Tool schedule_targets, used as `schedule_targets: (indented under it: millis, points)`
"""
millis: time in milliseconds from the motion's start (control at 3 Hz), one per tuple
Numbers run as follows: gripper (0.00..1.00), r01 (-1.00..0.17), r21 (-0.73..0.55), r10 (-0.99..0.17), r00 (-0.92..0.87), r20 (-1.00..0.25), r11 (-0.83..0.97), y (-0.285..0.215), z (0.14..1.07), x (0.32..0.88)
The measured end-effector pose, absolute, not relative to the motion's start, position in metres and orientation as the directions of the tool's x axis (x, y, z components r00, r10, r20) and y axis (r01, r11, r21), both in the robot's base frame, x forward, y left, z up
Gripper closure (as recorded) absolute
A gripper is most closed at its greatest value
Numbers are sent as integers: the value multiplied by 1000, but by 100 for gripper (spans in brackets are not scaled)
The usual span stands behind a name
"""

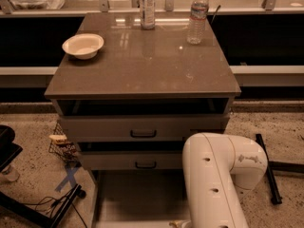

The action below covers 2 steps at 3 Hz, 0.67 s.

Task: Open bottom drawer

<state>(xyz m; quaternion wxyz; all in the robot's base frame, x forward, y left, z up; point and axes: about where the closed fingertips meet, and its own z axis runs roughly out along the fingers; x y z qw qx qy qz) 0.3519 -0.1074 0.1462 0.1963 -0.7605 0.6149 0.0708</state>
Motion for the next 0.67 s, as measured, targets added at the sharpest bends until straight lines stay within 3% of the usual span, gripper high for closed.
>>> schedule_targets:
  millis: [333, 667]
  points:
    - [0, -963, -211, -907, 234, -350, -167, -107, 146, 352]
    - [0, -963, -211, -907, 234, -350, -167, -105, 146, 354]
